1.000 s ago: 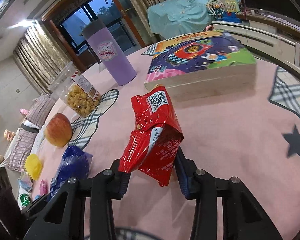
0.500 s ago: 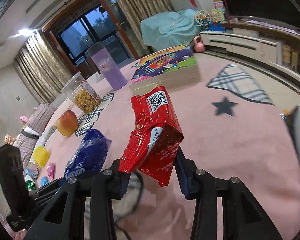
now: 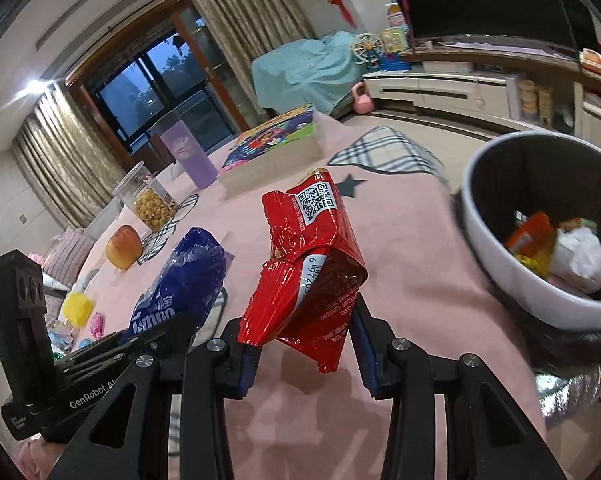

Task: Collect trash
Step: 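Carry the blue bag and red bag over the trash bin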

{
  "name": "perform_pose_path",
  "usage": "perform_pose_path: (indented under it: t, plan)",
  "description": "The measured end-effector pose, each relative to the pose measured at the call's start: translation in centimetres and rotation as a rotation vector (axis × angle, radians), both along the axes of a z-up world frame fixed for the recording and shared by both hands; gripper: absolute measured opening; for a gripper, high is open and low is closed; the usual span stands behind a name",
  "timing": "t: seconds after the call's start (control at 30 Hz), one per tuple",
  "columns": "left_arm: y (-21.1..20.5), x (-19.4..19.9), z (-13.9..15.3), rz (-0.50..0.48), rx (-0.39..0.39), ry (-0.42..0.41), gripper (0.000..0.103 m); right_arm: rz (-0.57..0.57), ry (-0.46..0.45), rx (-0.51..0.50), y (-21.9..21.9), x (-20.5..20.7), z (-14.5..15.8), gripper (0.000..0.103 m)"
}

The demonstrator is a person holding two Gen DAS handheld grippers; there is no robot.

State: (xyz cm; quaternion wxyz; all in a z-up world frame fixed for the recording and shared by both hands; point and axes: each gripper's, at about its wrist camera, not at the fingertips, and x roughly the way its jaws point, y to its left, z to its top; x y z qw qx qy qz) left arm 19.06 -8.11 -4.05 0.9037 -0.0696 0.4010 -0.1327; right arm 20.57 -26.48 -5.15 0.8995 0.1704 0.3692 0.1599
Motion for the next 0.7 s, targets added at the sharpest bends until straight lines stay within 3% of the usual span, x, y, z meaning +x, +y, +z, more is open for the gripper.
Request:
perform_pose_path:
  t: [0.7]
  plan:
    - [-8.3,-0.8,1.0,-0.147,0.057,-0.020,0.036,-0.150,-0.032,0.019,-7.2,-3.6,0.6,0.041]
